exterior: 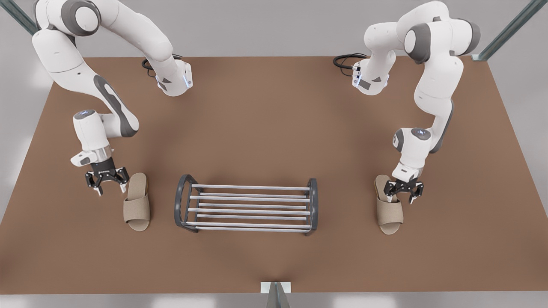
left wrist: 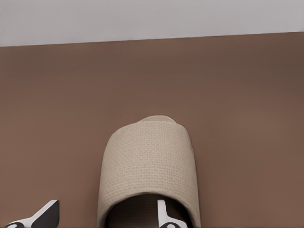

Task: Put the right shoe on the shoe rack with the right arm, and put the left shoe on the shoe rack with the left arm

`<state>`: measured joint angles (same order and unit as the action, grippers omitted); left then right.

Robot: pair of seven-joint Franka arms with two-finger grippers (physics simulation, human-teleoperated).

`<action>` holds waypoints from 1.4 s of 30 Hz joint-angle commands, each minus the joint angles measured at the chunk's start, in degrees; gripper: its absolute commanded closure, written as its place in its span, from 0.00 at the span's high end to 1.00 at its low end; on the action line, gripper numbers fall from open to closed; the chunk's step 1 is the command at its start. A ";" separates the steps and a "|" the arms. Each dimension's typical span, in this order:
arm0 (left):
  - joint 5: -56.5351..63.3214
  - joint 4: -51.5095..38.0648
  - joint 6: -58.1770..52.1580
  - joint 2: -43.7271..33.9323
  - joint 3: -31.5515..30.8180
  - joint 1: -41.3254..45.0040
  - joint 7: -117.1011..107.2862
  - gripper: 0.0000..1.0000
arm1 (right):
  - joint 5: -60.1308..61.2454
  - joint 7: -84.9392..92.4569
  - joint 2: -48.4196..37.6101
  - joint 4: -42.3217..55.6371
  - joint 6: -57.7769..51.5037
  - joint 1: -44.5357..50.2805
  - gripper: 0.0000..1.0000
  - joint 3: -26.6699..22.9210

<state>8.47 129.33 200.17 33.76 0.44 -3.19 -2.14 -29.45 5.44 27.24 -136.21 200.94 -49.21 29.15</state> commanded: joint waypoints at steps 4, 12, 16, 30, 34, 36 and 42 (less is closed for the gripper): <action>-0.12 -0.84 0.04 1.22 0.00 0.11 0.21 1.00 | 0.01 3.00 2.82 0.68 -0.11 3.24 1.00 -0.93; -0.04 -1.36 0.04 2.01 0.08 0.11 0.21 0.83 | 0.10 2.82 1.23 2.00 -0.02 13.70 1.00 -12.62; -0.03 -1.36 0.04 1.92 0.08 0.11 0.29 0.64 | -0.16 2.91 2.38 3.49 0.06 13.88 1.00 -14.30; -0.56 -2.24 -0.05 0.87 0.17 -0.59 -0.14 0.22 | 0.28 2.82 6.33 6.21 -0.02 14.58 1.00 -14.21; -0.56 -7.25 -13.75 -5.99 -0.09 -0.07 -0.67 0.21 | 0.36 2.82 7.21 6.83 0.06 14.85 1.00 -14.21; -0.56 -10.15 -22.45 -9.50 -0.53 1.08 -2.25 0.21 | 0.28 2.82 7.74 7.01 0.06 14.67 1.00 -14.21; 0.23 -16.13 -42.23 -18.03 -0.62 7.67 -9.20 0.21 | 1.77 2.65 8.70 7.71 0.06 14.85 1.00 -13.86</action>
<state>8.22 113.33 172.89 16.73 -0.13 3.85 -3.91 -28.20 8.04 35.96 -128.54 201.04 -34.36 15.27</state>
